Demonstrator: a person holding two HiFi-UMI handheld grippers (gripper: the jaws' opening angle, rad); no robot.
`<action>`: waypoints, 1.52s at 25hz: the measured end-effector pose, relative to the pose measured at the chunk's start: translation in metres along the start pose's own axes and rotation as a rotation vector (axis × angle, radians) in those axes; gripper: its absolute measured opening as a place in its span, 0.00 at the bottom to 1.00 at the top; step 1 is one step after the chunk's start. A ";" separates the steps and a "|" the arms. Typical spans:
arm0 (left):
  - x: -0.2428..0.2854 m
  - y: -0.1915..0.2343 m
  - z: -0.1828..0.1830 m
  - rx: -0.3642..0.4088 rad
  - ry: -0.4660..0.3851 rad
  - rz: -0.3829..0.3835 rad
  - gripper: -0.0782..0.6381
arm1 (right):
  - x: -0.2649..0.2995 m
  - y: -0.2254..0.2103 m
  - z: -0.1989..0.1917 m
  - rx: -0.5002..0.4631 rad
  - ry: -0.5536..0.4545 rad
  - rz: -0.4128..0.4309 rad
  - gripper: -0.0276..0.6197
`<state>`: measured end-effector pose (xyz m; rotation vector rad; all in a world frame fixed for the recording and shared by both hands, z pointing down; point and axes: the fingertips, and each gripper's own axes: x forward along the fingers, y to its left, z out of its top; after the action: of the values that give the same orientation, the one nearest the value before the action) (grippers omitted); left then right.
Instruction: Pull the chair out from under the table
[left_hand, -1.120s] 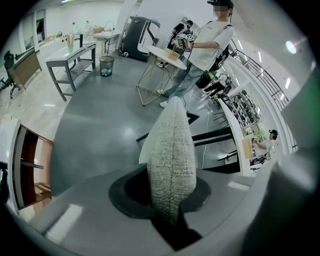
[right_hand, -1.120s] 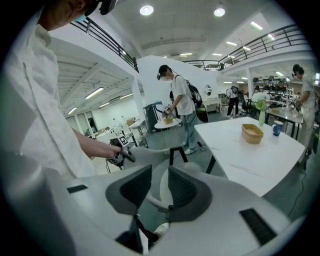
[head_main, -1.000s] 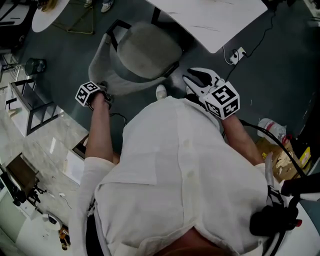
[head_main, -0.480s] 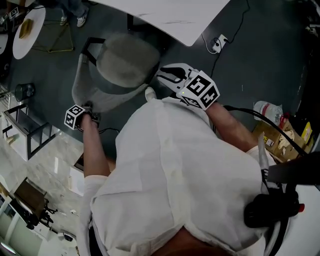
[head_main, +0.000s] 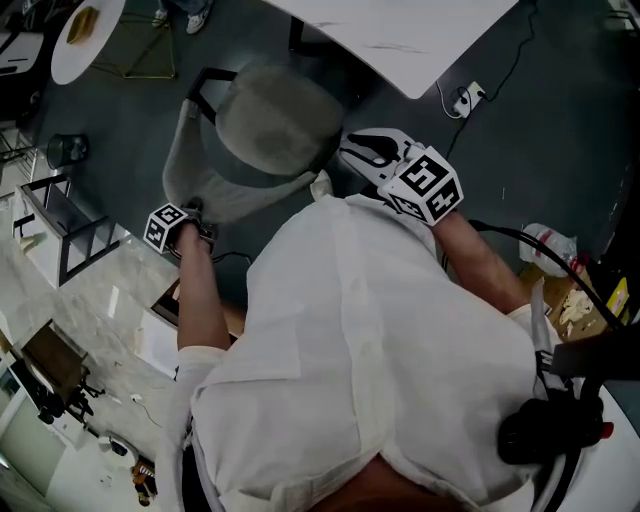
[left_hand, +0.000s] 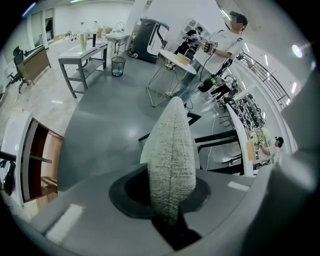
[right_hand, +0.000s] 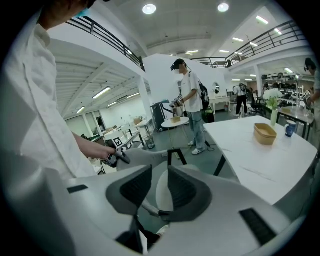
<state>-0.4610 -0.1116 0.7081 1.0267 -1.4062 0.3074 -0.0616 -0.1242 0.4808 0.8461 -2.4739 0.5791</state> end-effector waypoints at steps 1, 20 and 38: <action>-0.003 0.004 0.000 -0.001 0.000 0.002 0.21 | 0.001 0.001 0.001 -0.002 0.001 0.005 0.20; -0.041 0.067 -0.007 -0.031 -0.004 0.032 0.21 | 0.018 0.024 0.005 -0.046 0.030 0.077 0.20; -0.064 0.110 -0.007 -0.027 -0.007 0.056 0.21 | 0.032 0.036 0.002 -0.080 0.073 0.124 0.20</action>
<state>-0.5493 -0.0200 0.6962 0.9685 -1.4438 0.3257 -0.1085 -0.1139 0.4880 0.6336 -2.4771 0.5395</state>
